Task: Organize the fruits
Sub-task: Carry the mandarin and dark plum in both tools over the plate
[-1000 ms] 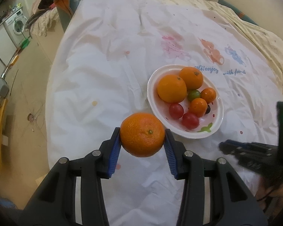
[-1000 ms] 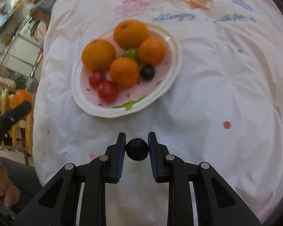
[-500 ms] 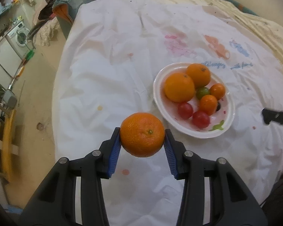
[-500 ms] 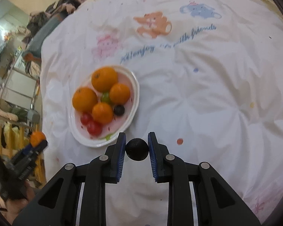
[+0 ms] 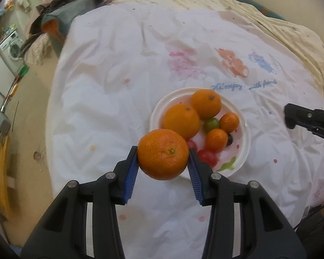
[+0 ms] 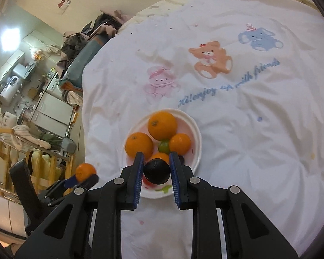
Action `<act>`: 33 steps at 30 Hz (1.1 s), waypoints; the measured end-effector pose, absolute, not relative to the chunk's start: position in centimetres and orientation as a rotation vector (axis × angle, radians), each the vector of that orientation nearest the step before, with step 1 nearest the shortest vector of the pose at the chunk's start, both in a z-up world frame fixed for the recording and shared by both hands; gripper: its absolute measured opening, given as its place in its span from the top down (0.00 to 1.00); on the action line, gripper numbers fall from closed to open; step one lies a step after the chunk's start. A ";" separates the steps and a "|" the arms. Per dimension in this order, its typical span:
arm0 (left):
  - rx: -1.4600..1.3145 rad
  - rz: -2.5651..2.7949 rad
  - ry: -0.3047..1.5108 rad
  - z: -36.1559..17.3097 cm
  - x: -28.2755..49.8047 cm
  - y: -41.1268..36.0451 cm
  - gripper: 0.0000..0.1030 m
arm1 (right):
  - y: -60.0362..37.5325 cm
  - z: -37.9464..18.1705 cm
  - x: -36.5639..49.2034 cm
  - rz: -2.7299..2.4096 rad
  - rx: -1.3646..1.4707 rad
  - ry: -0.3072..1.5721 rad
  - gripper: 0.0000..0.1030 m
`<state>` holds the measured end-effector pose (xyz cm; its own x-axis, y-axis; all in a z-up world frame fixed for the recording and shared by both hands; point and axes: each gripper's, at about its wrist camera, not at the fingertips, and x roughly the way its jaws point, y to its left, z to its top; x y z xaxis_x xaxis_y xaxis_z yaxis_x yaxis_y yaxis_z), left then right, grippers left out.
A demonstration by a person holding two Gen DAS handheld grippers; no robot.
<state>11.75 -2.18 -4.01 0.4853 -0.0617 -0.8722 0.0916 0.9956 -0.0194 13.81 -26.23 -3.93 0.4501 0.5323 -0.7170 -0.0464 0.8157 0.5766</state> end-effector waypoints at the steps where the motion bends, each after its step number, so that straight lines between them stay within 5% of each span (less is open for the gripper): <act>1: 0.035 -0.100 1.061 -4.1 12.0 -2.5 0.61 | -26.2 -4.1 14.0 0.379 0.528 1.058 0.75; 33: 0.020 -0.212 1.155 -9.9 15.8 -5.9 0.60 | -23.1 -12.2 16.4 0.369 0.508 1.321 0.73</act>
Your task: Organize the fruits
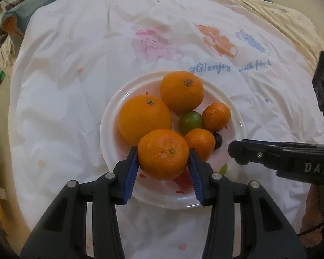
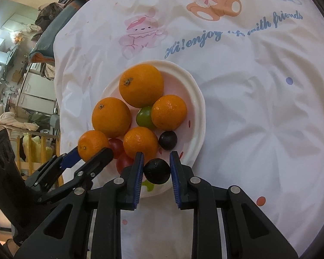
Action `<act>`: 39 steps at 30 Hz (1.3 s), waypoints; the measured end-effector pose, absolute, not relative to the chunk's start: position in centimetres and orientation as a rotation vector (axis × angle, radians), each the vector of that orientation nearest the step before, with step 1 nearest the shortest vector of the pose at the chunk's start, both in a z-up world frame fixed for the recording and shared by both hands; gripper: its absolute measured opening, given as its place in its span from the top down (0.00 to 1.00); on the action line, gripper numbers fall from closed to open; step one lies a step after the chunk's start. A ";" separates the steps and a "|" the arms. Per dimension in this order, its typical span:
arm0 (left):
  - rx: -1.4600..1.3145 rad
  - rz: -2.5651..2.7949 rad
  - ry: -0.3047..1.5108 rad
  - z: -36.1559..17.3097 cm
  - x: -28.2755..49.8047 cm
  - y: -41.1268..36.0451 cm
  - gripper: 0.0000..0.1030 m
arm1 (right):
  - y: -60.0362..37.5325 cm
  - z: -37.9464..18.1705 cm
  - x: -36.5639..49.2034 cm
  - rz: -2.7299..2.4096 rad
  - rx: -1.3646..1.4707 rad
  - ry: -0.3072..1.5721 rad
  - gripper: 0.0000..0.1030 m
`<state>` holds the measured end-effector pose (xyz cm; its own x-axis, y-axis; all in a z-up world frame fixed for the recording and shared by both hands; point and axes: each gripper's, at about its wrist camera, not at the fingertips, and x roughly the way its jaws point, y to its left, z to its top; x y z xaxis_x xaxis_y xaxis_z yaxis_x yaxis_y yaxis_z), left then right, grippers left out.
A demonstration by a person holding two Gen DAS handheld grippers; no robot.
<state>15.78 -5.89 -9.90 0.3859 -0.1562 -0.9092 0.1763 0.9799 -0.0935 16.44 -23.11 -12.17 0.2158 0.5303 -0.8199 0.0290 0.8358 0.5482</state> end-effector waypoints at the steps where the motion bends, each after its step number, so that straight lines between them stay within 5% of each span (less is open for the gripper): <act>1: 0.012 -0.206 1.156 -10.0 15.8 -5.7 0.60 | -23.0 -12.1 16.5 0.371 0.512 1.320 0.72; 4: -0.012 -0.192 1.165 -10.3 16.0 -5.2 0.55 | -23.2 -12.0 16.5 0.378 0.534 1.315 0.72; 5: -0.018 -0.192 1.164 -10.3 16.1 -5.1 0.42 | -23.3 -12.0 16.5 0.376 0.542 1.317 0.68; 8: -0.016 -0.167 1.130 -10.1 16.0 -5.0 0.25 | -23.8 -11.7 16.5 0.363 0.575 1.298 0.42; 25: -0.070 -0.141 0.994 -4.8 13.1 -2.8 0.25 | -24.6 -5.7 13.9 0.349 0.485 1.112 0.41; 30: -0.026 -0.142 0.895 -0.8 10.1 -2.3 0.25 | -25.0 -3.0 11.3 0.361 0.473 1.047 0.24; 39: -0.016 -0.079 0.835 2.5 3.5 -0.1 0.23 | -25.5 -1.6 5.3 0.336 0.457 0.996 0.09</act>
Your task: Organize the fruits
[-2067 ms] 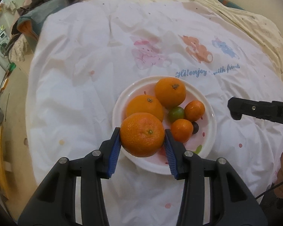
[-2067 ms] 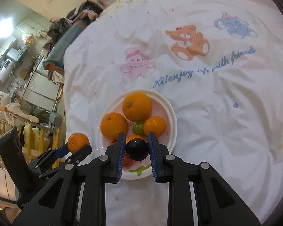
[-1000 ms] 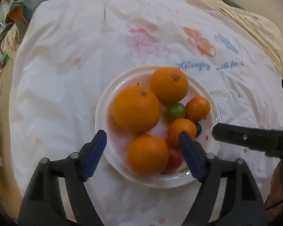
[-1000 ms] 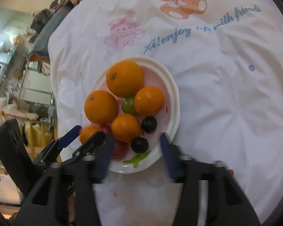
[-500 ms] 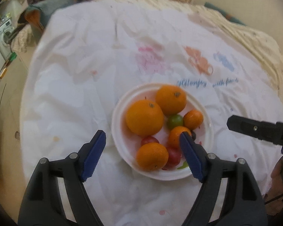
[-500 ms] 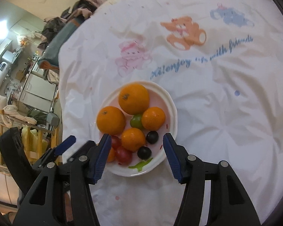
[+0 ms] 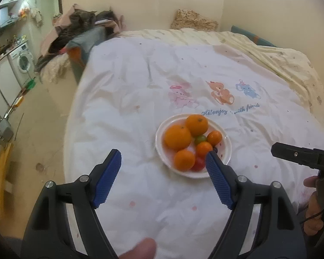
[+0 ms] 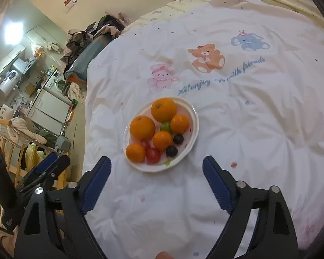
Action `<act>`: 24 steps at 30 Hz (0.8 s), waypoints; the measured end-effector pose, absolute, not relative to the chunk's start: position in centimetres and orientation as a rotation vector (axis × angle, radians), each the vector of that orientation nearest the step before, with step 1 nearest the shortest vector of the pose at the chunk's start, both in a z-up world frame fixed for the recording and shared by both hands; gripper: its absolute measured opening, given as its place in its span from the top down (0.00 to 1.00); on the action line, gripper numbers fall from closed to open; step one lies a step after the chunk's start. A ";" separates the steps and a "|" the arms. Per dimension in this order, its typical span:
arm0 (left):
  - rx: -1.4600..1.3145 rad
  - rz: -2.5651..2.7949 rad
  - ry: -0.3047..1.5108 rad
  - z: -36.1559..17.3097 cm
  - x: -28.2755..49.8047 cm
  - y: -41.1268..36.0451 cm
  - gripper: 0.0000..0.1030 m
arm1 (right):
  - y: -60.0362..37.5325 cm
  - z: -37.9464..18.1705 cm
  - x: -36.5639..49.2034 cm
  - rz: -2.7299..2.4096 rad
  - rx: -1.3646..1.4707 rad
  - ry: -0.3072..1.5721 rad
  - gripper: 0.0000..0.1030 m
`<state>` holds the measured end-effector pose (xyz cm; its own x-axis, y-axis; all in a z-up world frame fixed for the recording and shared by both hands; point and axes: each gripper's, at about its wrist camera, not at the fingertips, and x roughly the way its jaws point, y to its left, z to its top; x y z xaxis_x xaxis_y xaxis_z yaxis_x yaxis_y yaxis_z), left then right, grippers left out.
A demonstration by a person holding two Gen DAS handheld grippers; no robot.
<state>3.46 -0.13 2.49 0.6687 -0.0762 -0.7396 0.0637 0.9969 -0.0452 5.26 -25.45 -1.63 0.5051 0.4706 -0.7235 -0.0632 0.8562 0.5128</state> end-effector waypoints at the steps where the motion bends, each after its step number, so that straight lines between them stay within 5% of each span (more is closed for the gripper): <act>1: -0.029 -0.081 0.842 2.4 3.0 0.1 0.19 | -25.4 -1.7 4.9 0.336 0.448 0.993 0.09; 13: -0.082 -0.053 0.868 -0.1 0.3 1.1 0.01 | -21.9 -1.8 0.6 0.249 0.220 0.847 0.01; 24: -0.084 -0.042 0.848 -0.6 0.9 0.9 0.00 | -20.6 -2.6 1.6 0.219 0.155 0.842 0.00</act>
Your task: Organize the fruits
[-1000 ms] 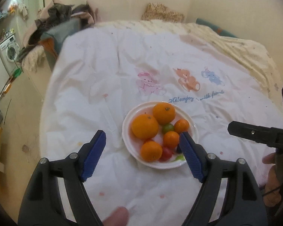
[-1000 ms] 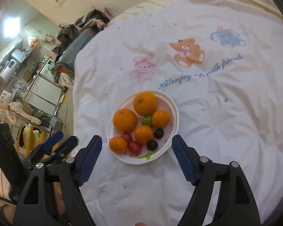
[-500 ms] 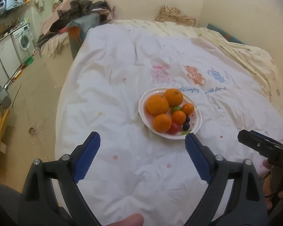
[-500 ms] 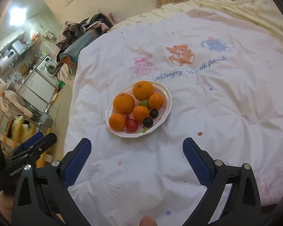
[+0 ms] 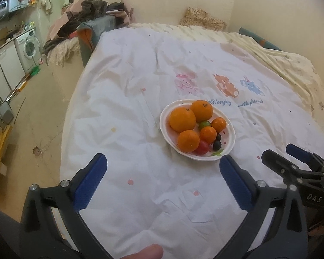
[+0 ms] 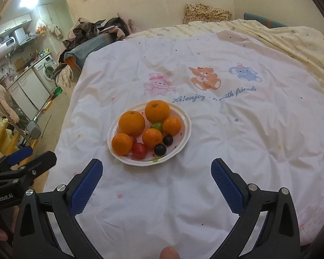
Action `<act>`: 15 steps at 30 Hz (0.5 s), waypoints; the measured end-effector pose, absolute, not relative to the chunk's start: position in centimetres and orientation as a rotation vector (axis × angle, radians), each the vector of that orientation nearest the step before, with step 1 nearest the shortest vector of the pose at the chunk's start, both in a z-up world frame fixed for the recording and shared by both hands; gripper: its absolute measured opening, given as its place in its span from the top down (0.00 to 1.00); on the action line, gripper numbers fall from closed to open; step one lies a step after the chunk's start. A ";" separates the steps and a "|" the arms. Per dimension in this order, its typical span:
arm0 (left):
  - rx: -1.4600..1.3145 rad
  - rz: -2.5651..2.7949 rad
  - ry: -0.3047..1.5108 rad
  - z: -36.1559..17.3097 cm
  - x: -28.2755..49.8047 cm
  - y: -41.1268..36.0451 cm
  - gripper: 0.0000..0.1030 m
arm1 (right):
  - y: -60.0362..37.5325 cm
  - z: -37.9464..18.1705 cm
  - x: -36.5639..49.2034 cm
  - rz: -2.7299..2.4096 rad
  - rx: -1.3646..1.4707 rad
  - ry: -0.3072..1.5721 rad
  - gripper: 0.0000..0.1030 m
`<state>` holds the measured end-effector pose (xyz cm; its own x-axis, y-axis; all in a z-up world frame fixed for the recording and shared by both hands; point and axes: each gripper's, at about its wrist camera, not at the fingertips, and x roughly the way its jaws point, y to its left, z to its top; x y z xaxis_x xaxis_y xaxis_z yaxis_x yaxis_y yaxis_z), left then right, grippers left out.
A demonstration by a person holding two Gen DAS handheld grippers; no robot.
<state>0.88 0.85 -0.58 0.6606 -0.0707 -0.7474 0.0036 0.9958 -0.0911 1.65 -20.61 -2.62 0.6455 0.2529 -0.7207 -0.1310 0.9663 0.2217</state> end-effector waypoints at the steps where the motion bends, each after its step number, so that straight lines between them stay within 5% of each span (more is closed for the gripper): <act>1: -0.086 -0.037 0.850 -0.6 0.9 0.9 0.00 | -20.6 -2.6 1.6 0.216 0.150 0.841 0.00; 15: -0.099 -0.031 0.848 -0.7 1.1 1.1 0.00 | -21.2 -2.3 1.3 0.197 0.160 0.829 0.00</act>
